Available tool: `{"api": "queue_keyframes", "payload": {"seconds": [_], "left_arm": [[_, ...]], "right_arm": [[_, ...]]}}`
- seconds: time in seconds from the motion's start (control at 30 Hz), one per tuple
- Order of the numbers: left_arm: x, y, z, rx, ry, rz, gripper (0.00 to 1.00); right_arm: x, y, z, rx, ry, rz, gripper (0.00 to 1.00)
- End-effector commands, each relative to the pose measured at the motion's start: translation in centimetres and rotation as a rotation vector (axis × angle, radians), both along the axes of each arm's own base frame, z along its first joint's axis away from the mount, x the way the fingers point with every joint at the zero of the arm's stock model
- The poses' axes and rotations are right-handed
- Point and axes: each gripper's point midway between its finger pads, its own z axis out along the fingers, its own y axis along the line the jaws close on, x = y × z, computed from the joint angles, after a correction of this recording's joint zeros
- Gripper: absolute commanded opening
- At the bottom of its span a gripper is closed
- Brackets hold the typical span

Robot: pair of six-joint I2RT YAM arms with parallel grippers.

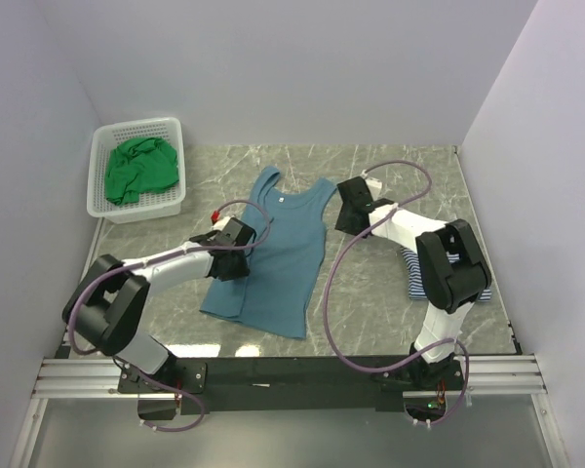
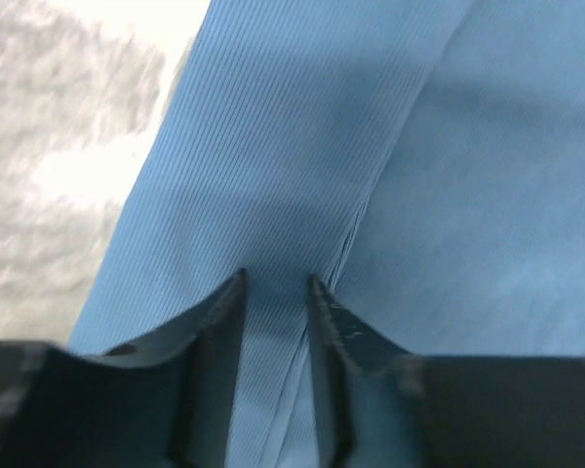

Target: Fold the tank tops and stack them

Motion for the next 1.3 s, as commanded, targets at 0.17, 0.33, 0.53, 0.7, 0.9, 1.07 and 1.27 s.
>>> {"api": "queue_keyframes", "payload": {"seconds": [0.17,0.33,0.53,0.7,0.9,1.07,1.27], "left_arm": [[-1.3,-2.1,6.5,-0.08,-0.08,-0.158,0.43],[-4.9,-7.9,8.6,-0.174,-0.1,-0.346,0.45],[-11.6,-15.1,6.7,-0.198,-0.055,-0.502,0.45],[-13.0,-17.4,4.7,-0.104,-0.085,-0.48,0.45],[-14.1,-18.1,2.6,-0.055,-0.087,-0.468,0.46],[-15.1,-17.9,1.5,-0.046,-0.064,-0.463,0.42],[-15.4,-17.0,0.9,-0.035,-0.056,-0.459,0.24]], "right_arm": [[1.3,3.1,1.0,0.232,-0.017,0.062,0.48],[0.2,4.2,0.4,0.325,-0.007,0.082,0.48],[-1.1,4.7,0.1,0.389,-0.018,0.092,0.48],[-1.2,5.3,-0.1,0.44,-0.029,0.093,0.48],[-1.2,6.0,-0.3,0.477,-0.027,0.097,0.48],[-1.2,6.4,-1.1,0.49,-0.007,0.092,0.45],[-0.8,6.8,-1.6,0.494,0.002,0.095,0.36]]}}
